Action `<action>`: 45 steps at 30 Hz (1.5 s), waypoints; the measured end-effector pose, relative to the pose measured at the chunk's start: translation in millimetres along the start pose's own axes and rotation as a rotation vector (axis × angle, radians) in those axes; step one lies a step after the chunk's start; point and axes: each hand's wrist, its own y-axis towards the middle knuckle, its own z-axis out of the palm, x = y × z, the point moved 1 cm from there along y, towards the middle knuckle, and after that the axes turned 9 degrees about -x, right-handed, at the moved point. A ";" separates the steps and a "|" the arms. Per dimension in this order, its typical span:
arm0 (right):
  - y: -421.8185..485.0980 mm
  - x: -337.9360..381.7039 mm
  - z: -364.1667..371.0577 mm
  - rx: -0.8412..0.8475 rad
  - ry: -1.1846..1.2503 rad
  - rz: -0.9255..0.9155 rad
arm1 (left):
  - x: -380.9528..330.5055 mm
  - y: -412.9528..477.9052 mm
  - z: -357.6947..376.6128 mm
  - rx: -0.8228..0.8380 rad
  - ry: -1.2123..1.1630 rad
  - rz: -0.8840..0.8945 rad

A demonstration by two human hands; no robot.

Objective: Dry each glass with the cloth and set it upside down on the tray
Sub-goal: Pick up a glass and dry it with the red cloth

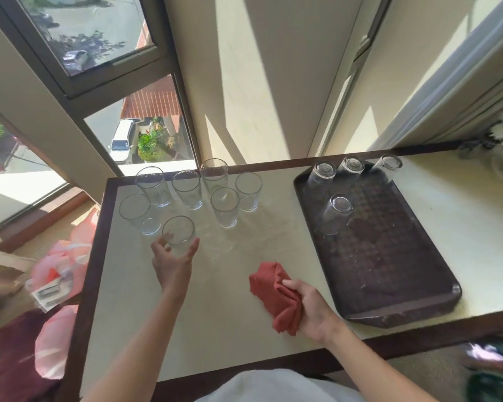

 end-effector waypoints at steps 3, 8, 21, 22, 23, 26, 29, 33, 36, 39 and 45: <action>0.0 6.0 -8.1 0.117 0.154 0.052 | -0.7 -21.3 -5.4 -0.008 -0.033 -0.044; 0.8 27.8 -14.0 0.264 0.206 0.029 | -21.8 -76.1 -13.0 0.085 -0.242 -0.215; -43.7 59.6 28.7 0.454 -0.392 -0.646 | -121.4 -174.6 24.8 0.422 -0.343 -0.289; -41.8 64.4 31.0 0.380 -0.362 -0.667 | -124.4 -182.2 27.5 0.448 -0.343 -0.282; -41.4 66.2 31.4 0.346 -0.326 -0.688 | -125.0 -187.9 29.9 0.452 -0.342 -0.269; -54.0 53.2 30.2 0.338 -0.340 -0.762 | -127.0 -189.4 30.7 0.361 -0.362 -0.268; -69.9 30.6 26.3 0.264 -0.564 -0.957 | -125.6 -181.6 27.6 0.273 -0.423 -0.311; -46.6 54.1 36.8 0.285 -0.436 -0.857 | -128.8 -187.1 30.3 0.244 -0.357 -0.271; -43.4 76.4 46.0 0.274 -0.336 -0.702 | -129.9 -189.2 31.9 0.283 -0.373 -0.291; -64.1 63.0 43.5 0.230 -0.471 -0.906 | -133.9 -185.4 27.9 0.320 -0.433 -0.283; -57.3 65.2 40.7 0.273 -0.399 -0.852 | -136.5 -187.4 23.5 0.425 -0.458 -0.232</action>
